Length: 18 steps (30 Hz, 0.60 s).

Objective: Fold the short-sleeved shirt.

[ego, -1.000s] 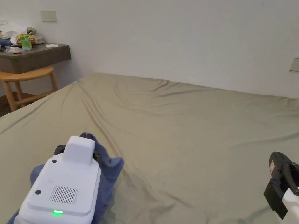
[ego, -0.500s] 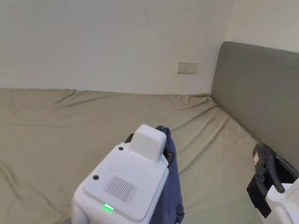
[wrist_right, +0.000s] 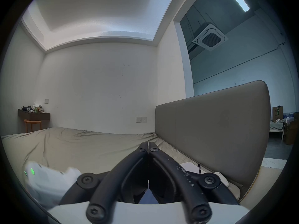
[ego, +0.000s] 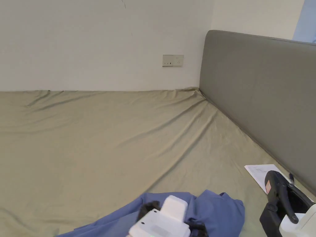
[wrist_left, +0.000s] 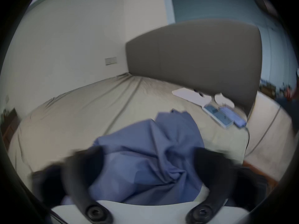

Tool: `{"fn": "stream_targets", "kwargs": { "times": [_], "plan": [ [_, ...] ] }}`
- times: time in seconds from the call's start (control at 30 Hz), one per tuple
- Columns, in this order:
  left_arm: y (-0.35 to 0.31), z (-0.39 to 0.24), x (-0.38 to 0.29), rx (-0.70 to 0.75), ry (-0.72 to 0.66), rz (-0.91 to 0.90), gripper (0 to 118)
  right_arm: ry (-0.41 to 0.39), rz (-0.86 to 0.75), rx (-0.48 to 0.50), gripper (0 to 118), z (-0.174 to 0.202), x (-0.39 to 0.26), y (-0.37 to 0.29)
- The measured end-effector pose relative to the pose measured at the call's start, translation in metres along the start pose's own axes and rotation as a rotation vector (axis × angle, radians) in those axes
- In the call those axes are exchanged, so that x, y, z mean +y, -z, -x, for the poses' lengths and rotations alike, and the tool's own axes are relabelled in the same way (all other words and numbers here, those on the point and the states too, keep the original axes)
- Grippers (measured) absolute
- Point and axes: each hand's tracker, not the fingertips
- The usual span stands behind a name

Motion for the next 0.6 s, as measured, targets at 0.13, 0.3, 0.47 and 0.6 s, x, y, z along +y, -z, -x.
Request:
{"fn": "stream_targets", "kwargs": {
  "times": [0.13, 0.3, 0.47, 0.6],
  "plan": [
    [-0.073, 0.05, 0.033, 0.231, -0.099, -0.245, 113, 0.005, -0.012, 0.026, 0, 0.011, 0.003, 0.001],
    [-0.187, 0.108, 0.039, 0.523, -0.134, -0.532, 97, 0.004, -0.03, 0.081, 0, 0.031, 0.005, 0.0],
    [-0.264, 0.13, 0.006, 0.797, -0.096, -0.636, 16, 0.009, -0.027, 0.134, 0, 0.053, 0.004, 0.0],
    [-0.297, 0.142, -0.018, 0.866, -0.125, -0.592, 0, 0.016, -0.019, 0.165, 0, 0.067, 0.001, 0.003]
  ]
}}
